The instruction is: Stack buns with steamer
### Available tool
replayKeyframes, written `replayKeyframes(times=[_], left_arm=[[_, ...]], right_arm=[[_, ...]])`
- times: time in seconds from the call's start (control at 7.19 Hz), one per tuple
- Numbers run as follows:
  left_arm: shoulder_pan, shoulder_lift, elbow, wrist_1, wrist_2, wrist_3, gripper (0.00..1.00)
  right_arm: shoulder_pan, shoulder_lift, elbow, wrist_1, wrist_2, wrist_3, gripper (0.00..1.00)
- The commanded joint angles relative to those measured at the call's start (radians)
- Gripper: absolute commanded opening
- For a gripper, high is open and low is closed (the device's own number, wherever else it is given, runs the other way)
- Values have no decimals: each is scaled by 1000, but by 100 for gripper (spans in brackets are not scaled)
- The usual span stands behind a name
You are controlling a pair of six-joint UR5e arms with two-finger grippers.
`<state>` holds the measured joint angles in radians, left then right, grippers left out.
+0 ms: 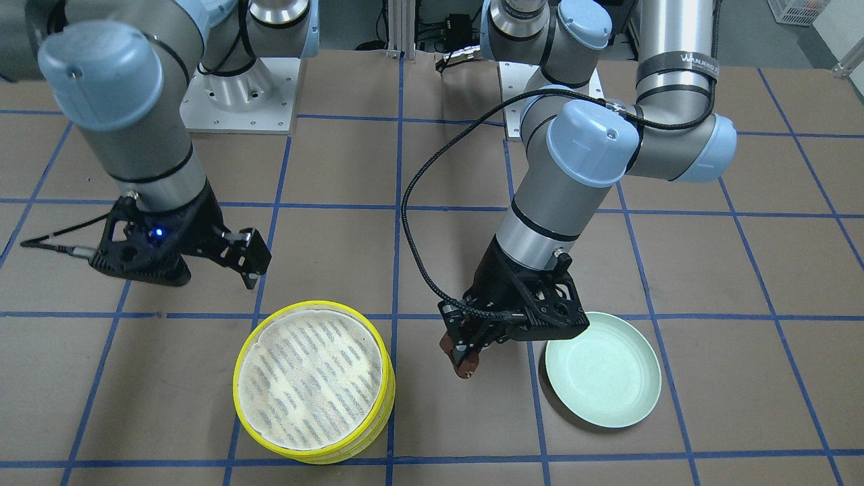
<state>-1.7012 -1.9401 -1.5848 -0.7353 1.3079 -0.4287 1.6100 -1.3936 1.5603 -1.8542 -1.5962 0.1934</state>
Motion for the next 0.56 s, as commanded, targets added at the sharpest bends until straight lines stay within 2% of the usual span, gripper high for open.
replayKeyframes(times=[0.0, 0.14, 0.28, 0.42], left_arm=[[-50, -39, -3, 81, -82, -59, 0], [-85, -77, 0, 155, -87, -117, 0], [-121, -115, 0, 250, -119, -193, 0], [-147, -152, 0, 287, -121, -214, 0]], right_arm=[[5, -140, 4, 140, 4, -23, 100], [2, -183, 3, 153, 12, -108, 100], [4, -214, 7, 220, 7, -173, 100], [4, -225, 7, 239, 2, -181, 100]])
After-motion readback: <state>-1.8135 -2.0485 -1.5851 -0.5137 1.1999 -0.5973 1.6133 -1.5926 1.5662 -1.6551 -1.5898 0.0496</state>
